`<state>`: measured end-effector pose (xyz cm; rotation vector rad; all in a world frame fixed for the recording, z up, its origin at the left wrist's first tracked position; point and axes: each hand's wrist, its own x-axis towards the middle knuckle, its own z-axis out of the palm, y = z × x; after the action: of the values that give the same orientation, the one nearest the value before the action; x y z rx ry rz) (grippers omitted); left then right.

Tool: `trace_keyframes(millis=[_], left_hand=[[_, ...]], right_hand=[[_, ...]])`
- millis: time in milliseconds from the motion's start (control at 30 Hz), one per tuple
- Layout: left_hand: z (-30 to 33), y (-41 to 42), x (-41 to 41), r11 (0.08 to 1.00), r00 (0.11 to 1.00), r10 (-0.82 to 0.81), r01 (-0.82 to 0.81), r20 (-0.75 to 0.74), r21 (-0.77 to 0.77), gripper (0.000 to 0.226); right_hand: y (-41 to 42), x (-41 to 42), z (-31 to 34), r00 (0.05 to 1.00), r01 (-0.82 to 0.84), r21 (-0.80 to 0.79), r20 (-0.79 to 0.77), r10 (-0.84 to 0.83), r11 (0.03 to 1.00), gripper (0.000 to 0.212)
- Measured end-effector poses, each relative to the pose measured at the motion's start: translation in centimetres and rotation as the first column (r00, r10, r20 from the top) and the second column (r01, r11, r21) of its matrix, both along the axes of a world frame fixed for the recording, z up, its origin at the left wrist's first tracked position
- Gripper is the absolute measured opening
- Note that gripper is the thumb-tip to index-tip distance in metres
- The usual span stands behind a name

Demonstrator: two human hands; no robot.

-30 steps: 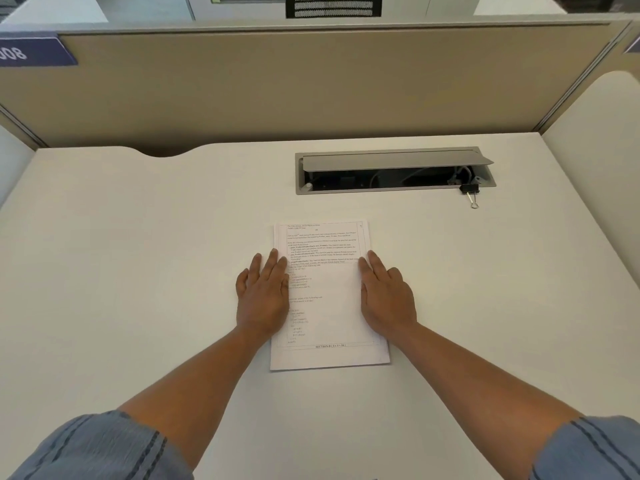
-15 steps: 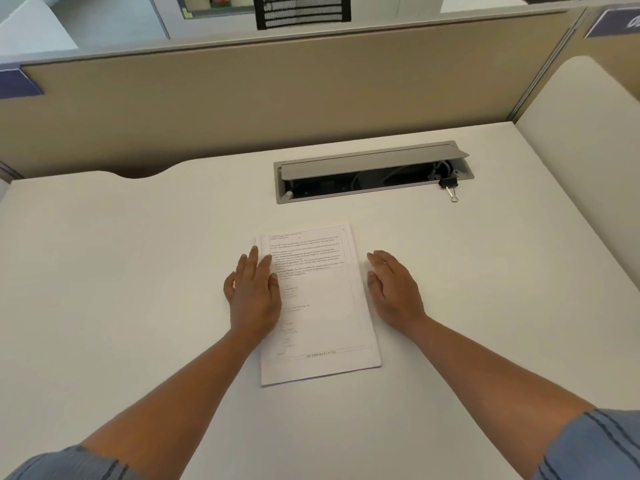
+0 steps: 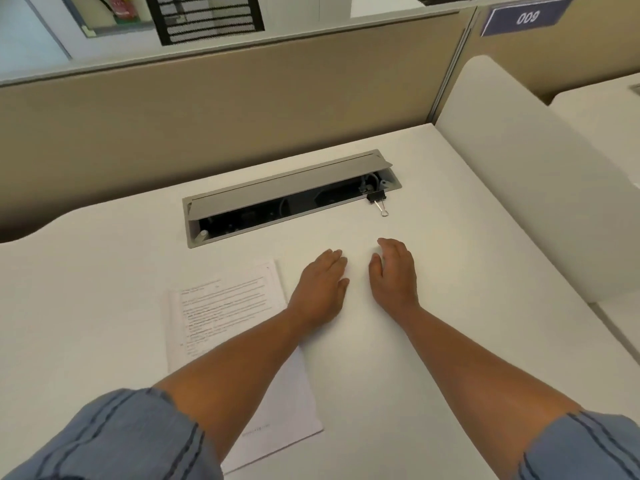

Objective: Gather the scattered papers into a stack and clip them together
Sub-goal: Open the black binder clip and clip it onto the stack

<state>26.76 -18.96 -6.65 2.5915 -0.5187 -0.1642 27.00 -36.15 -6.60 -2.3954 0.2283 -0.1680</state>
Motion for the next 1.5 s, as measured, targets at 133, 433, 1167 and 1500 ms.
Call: trace_keyframes(millis=[133,433,1167,1500], left_hand=[[-0.6,-2.6,3.6,1.0,0.998,0.01,-0.008,0.058,-0.024,0.051],[-1.1,-7.6,12.4,0.988,0.994,0.087,-0.078,0.065,-0.132,0.056],[0.2,-6.4,12.1,0.892,0.96,0.24,-0.278,-0.148,-0.356,0.027],[5.3,0.7,0.9,0.605,0.808,0.243,-0.559,-0.537,-0.568,0.021]], right_hand=[[-2.1,3.6,-0.2,0.997,0.065,0.002,0.035,-0.065,0.998,0.045],[-4.4,11.0,-1.5,0.993,0.092,-0.109,0.081,-0.083,0.99,0.032],[-3.2,9.6,0.0,0.998,-0.004,0.201,-0.067,0.018,0.98,0.006],[2.4,0.0,3.7,0.954,-0.044,0.663,-0.195,0.229,0.747,0.008]])
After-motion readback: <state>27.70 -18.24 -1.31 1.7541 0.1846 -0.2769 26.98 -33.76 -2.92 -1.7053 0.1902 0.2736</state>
